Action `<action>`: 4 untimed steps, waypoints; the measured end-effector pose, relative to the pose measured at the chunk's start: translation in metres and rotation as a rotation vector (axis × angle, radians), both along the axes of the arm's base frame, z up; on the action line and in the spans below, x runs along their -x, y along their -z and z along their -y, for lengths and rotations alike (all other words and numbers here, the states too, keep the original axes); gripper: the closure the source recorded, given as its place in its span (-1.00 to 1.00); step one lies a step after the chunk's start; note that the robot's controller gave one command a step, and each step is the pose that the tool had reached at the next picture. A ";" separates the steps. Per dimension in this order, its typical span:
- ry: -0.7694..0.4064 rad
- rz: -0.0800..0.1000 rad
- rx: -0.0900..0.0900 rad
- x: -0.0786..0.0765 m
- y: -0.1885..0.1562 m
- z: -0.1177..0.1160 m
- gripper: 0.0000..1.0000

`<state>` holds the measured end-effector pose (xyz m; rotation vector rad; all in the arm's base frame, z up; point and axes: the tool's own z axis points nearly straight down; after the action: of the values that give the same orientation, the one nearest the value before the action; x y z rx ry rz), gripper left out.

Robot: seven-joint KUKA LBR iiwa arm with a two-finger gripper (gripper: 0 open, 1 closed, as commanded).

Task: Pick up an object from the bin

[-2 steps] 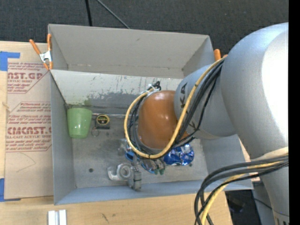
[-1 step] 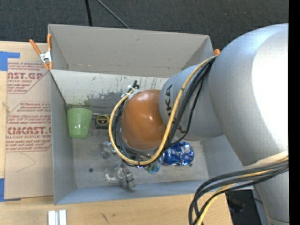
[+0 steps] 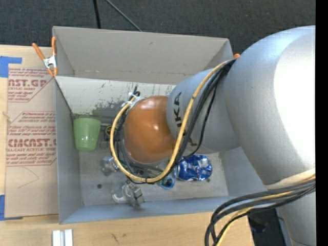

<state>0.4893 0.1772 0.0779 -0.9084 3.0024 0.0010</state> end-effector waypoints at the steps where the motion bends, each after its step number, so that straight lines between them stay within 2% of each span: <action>1: 0.001 -0.006 0.000 0.001 0.000 0.000 1.00; 2: 0.001 -0.003 -0.001 0.001 0.000 0.000 -1.00; 3: 0.001 -0.005 0.000 0.001 0.000 0.000 1.00; 4: 0.001 -0.001 -0.002 0.000 0.000 -0.001 -1.00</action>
Offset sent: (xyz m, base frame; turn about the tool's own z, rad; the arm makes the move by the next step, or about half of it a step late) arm 0.0000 0.0000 0.0000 0.0000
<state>0.4889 0.1779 0.0778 -0.9076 3.0028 0.0046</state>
